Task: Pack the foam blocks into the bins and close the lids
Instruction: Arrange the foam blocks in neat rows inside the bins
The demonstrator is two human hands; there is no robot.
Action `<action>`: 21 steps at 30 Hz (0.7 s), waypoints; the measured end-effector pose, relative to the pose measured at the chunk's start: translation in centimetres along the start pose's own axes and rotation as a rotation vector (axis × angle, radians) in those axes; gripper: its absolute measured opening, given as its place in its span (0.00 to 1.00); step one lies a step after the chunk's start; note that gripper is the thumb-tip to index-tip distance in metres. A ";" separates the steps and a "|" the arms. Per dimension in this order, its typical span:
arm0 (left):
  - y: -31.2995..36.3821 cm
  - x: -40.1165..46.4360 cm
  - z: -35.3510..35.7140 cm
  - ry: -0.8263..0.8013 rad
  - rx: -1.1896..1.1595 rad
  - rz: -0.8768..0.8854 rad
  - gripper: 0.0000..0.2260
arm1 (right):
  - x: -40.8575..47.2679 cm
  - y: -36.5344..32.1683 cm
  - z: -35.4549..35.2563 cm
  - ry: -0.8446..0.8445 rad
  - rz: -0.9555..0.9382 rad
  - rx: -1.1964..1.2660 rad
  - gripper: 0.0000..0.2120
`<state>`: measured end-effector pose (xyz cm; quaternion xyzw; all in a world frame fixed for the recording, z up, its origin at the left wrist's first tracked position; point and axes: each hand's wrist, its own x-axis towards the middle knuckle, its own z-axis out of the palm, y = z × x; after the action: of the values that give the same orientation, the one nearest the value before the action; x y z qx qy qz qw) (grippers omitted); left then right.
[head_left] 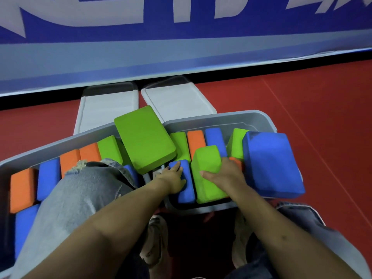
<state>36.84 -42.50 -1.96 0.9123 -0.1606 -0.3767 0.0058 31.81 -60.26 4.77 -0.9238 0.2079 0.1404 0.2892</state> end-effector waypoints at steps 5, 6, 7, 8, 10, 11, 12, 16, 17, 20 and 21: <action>-0.1 0.9 0.3 0.019 -0.069 0.016 0.28 | 0.6 1.3 3.1 -0.147 -0.049 -0.040 0.23; -0.2 1.0 0.3 0.033 -0.079 0.023 0.27 | 0.9 1.5 3.4 -0.147 -0.049 -0.037 0.23; -0.2 1.1 0.3 0.052 -0.097 0.032 0.26 | 1.0 1.6 3.6 -0.154 -0.039 -0.032 0.23; -0.2 1.1 0.3 0.074 -0.122 0.035 0.25 | 1.2 1.7 3.8 -0.160 -0.034 -0.024 0.24; -0.1 1.1 0.5 0.116 -0.177 0.024 0.24 | 1.5 1.9 4.2 -0.177 -0.025 0.000 0.24; -0.1 1.2 0.5 0.142 -0.205 0.013 0.24 | 1.6 2.0 4.4 -0.187 -0.017 0.016 0.24; -0.1 1.2 0.6 0.171 -0.233 0.003 0.24 | 1.8 2.2 4.7 -0.190 -0.012 0.025 0.25; 0.4 1.2 0.5 0.342 -0.286 0.072 0.23 | 2.9 2.8 6.0 -0.203 0.005 0.029 0.26; 0.6 1.3 0.5 0.375 -0.254 0.126 0.23 | 3.2 2.8 6.2 -0.208 0.007 0.035 0.25; 1.1 1.7 1.1 0.299 -0.141 0.232 0.23 | 4.1 3.0 6.8 -0.207 0.001 0.042 0.23; 1.2 1.9 1.6 0.237 -0.086 0.231 0.24 | 4.5 3.0 6.9 -0.209 0.008 0.037 0.22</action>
<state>36.68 -43.99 -4.21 0.9248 -0.2461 -0.2696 0.1071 33.35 -59.75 -3.85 -0.8977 0.1827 0.2334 0.3259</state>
